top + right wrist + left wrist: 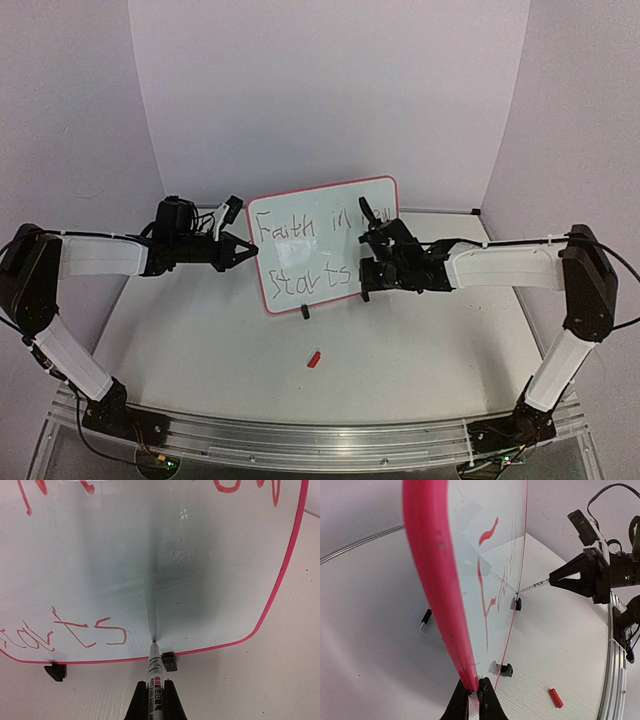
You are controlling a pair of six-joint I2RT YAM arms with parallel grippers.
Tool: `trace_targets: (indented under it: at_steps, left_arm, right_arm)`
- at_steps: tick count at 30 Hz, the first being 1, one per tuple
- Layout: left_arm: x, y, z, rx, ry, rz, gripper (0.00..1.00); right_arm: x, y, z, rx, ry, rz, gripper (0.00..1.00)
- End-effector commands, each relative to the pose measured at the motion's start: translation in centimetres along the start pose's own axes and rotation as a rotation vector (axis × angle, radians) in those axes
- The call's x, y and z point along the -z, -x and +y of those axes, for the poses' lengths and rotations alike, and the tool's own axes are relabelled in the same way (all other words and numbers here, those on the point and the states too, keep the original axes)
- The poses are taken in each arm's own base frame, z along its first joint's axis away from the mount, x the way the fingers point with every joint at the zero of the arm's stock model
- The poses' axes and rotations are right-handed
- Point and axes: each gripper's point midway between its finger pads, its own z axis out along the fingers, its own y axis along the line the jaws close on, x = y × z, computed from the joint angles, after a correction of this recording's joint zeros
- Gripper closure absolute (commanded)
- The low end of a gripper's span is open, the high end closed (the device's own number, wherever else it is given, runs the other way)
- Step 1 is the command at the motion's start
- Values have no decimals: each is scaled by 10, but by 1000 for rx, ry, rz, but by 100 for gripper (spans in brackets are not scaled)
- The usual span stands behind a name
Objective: Write a sentence on the whiteboard
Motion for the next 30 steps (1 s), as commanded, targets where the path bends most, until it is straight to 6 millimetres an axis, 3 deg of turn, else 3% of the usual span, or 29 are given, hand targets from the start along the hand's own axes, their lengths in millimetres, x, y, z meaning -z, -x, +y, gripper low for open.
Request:
trace_targets:
  at_steps: [1, 7, 10, 15, 18, 22, 24, 25, 30]
  left_arm:
    - [1, -5, 12, -51, 64, 23, 100]
    - [0, -5, 12, -49, 63, 24, 100]
    - [1, -5, 12, -46, 65, 23, 99]
    - [2, -5, 13, -38, 75, 18, 75]
    - [3, -5, 12, -38, 79, 16, 59]
    - [9, -2, 9, -45, 85, 4, 45]
    - [12, 0, 9, -45, 99, 2, 32]
    - [15, 2, 9, -43, 112, 1, 21]
    - [40, -4, 14, 18, 230, -46, 14]
  right_arm:
    - [-1, 16, 2, -21, -4, -47, 100]
    - [3, 17, 3, -20, 10, -52, 100]
    - [20, 22, 3, -29, 39, -54, 100]
    - [52, 31, -13, -7, 21, -82, 100]
    - [61, 34, -23, 6, -7, -95, 100]
    - [70, 37, -29, 5, -13, -115, 100]
    - [74, 41, -27, 7, 1, -125, 100]
    - [76, 42, -26, 9, 15, -131, 100]
    - [96, 49, -26, 23, 56, -169, 100]
